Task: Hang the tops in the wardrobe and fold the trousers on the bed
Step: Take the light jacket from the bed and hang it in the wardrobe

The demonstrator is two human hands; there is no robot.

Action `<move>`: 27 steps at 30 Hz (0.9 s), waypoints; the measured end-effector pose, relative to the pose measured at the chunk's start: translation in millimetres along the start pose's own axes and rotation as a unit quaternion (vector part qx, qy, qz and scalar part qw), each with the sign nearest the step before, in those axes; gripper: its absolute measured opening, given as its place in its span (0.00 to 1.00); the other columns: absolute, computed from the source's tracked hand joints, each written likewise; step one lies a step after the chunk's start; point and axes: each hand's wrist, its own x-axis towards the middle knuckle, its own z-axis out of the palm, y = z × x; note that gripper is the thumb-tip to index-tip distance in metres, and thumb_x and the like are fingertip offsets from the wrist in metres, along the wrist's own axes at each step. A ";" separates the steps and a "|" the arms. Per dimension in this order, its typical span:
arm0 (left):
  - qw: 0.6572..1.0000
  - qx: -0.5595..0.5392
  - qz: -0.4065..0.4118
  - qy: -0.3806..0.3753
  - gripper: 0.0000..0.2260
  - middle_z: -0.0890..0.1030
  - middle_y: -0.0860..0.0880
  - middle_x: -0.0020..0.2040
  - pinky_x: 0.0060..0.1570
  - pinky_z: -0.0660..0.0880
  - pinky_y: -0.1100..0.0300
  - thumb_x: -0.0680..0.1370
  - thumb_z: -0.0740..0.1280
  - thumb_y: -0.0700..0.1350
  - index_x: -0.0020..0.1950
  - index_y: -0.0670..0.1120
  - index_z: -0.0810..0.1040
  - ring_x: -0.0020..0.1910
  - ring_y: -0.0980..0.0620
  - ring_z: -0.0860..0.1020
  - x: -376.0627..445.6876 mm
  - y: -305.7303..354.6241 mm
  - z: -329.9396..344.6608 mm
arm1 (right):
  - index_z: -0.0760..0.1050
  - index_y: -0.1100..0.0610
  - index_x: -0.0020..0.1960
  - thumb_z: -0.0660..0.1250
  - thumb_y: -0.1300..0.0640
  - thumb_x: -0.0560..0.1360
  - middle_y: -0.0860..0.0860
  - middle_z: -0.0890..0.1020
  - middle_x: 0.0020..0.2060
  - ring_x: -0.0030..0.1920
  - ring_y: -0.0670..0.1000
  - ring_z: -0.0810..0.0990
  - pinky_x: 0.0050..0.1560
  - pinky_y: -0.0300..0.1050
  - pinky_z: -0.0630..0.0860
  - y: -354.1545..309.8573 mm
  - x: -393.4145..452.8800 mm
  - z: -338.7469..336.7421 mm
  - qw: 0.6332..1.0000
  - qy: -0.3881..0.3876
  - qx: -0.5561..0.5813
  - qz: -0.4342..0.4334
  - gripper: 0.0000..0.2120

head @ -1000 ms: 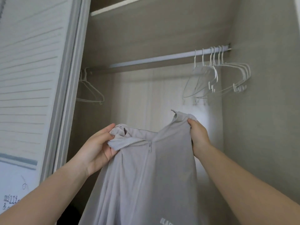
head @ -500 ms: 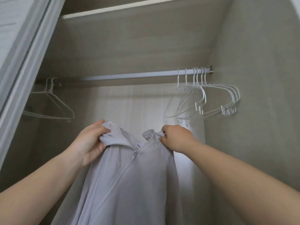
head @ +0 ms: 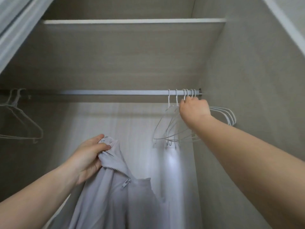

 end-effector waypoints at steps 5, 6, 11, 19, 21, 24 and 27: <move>1.000 0.007 -0.005 -0.008 0.26 0.78 0.44 0.48 0.47 0.78 0.58 0.78 0.56 0.26 0.75 0.39 0.60 0.46 0.50 0.77 5.6 -4.3 -1.2 | 0.73 0.59 0.63 0.61 0.68 0.74 0.56 0.75 0.60 0.58 0.57 0.77 0.44 0.46 0.68 0.3 5.9 4.8 0.999 -0.036 0.006 0.003 0.18; 1.000 0.006 -0.005 -0.008 0.26 0.78 0.44 0.48 0.52 0.73 0.56 0.78 0.56 0.26 0.75 0.39 0.60 0.46 0.50 0.77 6.7 -5.0 -1.5 | 0.74 0.59 0.62 0.61 0.69 0.73 0.56 0.76 0.59 0.57 0.58 0.78 0.43 0.45 0.68 -0.8 6.4 5.3 0.999 -0.041 0.016 0.003 0.18; 1.000 -0.003 -0.012 -0.013 0.27 0.78 0.44 0.51 0.49 0.73 0.56 0.77 0.57 0.26 0.75 0.40 0.61 0.48 0.50 0.78 11.7 -9.2 -9.3 | 0.74 0.58 0.59 0.59 0.68 0.74 0.58 0.80 0.54 0.53 0.59 0.79 0.45 0.44 0.72 -6.7 16.5 19.3 0.989 -0.035 0.137 0.030 0.15; 1.000 -0.008 -0.025 -0.007 0.27 0.78 0.42 0.53 0.56 0.69 0.53 0.77 0.57 0.26 0.75 0.40 0.62 0.48 0.49 0.78 15.7 -21.6 -14.8 | 0.73 0.55 0.63 0.63 0.62 0.77 0.56 0.84 0.42 0.42 0.56 0.84 0.45 0.53 0.82 -8.0 18.5 46.7 0.859 -0.081 0.494 0.113 0.15; 0.999 -0.010 -0.031 -0.009 0.26 0.79 0.43 0.52 0.55 0.70 0.53 0.77 0.58 0.26 0.75 0.40 0.62 0.48 0.49 0.78 15.5 -25.7 -15.2 | 0.72 0.53 0.63 0.64 0.59 0.76 0.55 0.83 0.49 0.51 0.58 0.81 0.50 0.49 0.79 -6.9 16.7 49.2 0.896 -0.044 0.428 0.113 0.16; 0.999 -0.011 -0.036 -0.009 0.27 0.79 0.43 0.53 0.52 0.71 0.54 0.77 0.58 0.26 0.75 0.40 0.62 0.48 0.49 0.78 15.9 -30.3 -15.4 | 0.73 0.50 0.64 0.60 0.59 0.77 0.54 0.80 0.58 0.58 0.58 0.76 0.50 0.45 0.71 -5.7 17.8 49.0 0.929 0.008 0.350 0.121 0.16; 0.999 -0.010 -0.037 -0.006 0.27 0.78 0.43 0.53 0.54 0.71 0.53 0.77 0.58 0.26 0.75 0.40 0.62 0.49 0.49 0.78 17.5 -31.9 -15.5 | 0.74 0.50 0.65 0.56 0.64 0.77 0.55 0.79 0.60 0.59 0.59 0.76 0.47 0.45 0.69 -7.1 19.6 45.5 0.935 0.021 0.330 0.126 0.20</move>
